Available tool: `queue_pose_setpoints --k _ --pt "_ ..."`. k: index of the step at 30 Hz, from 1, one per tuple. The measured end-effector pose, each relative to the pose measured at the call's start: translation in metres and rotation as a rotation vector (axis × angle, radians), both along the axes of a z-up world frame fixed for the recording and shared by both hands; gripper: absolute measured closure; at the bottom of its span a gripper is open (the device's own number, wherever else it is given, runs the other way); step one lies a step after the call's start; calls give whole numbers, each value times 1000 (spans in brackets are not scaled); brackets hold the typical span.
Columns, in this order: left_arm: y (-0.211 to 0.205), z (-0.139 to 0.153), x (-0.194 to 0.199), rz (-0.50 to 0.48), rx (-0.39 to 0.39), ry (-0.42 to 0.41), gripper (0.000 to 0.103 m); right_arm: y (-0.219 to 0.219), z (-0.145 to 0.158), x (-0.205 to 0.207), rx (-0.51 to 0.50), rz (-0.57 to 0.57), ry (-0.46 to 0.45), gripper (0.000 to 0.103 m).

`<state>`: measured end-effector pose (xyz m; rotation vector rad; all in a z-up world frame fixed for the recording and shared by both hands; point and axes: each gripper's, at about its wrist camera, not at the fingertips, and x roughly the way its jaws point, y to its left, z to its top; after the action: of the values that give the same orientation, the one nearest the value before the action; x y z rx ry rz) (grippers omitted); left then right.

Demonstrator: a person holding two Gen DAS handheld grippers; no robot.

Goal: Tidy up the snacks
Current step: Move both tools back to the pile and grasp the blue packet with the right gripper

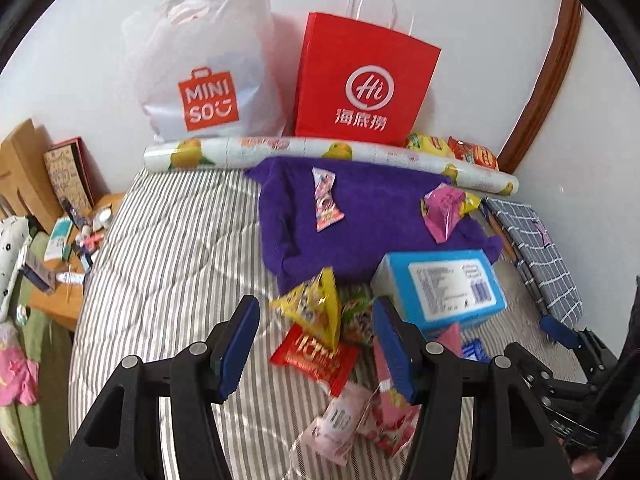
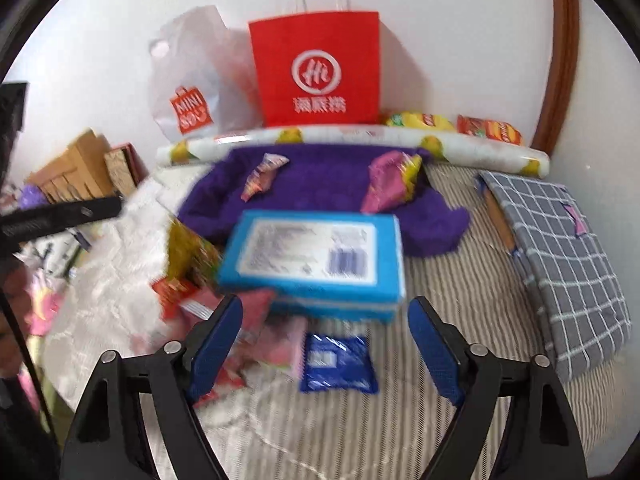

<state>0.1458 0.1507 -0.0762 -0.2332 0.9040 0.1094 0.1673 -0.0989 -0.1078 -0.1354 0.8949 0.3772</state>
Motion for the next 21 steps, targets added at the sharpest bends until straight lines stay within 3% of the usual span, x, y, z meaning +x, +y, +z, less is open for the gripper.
queue_pose_setpoints --k 5,12,19,21 --pt "4 -23 -11 14 -20 34 46 -11 -43 0 -59 -23 85 35" --pt "8 -38 -20 25 -20 65 46 -15 -72 5 -46 -28 133 35" --pt "13 -46 -26 44 -24 85 46 -11 -82 11 -5 -15 159 34" --pt "14 -47 -26 48 -28 86 46 -8 -85 13 -10 -11 159 29"
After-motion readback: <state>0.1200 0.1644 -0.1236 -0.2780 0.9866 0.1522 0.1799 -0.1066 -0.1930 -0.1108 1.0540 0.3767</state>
